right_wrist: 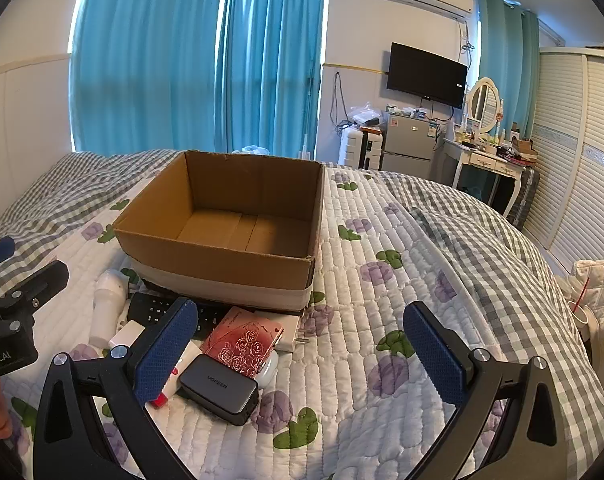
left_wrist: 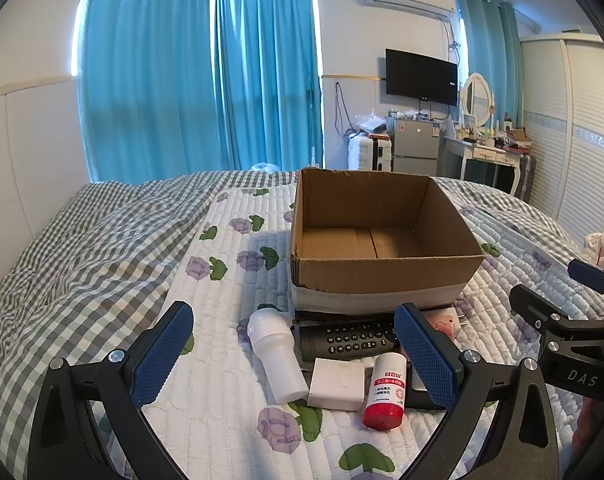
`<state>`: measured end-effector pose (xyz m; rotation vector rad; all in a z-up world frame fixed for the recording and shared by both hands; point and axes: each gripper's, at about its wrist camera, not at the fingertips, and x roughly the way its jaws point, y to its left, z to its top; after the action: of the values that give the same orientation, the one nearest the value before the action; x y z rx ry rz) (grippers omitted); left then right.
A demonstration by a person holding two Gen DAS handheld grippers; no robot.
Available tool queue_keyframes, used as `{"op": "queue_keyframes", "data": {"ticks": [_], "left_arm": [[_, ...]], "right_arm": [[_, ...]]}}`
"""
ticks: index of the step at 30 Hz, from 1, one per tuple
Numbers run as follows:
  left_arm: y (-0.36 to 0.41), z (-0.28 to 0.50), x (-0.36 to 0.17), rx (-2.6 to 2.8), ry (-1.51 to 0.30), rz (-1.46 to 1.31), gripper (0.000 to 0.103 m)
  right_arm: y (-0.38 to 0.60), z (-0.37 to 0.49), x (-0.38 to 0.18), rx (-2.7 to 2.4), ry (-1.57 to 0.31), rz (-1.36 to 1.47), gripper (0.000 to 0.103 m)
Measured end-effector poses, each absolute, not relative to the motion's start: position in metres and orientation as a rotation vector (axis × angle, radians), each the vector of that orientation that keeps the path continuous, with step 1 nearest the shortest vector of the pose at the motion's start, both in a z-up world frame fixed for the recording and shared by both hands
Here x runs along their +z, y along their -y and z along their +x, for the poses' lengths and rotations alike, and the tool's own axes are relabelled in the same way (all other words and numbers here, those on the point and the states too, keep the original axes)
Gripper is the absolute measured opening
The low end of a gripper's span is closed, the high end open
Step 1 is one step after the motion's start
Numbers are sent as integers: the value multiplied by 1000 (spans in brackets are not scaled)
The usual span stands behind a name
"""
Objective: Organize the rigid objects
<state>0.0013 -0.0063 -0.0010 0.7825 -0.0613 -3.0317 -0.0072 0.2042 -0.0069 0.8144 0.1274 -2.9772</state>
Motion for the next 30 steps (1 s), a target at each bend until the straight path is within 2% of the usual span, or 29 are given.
{"op": "queue_keyframes", "data": {"ticks": [30], "left_arm": [[-2, -2, -9, -3035, 61, 783, 103]], "right_arm": [[-203, -7, -9, -2972, -136, 822, 103]]}}
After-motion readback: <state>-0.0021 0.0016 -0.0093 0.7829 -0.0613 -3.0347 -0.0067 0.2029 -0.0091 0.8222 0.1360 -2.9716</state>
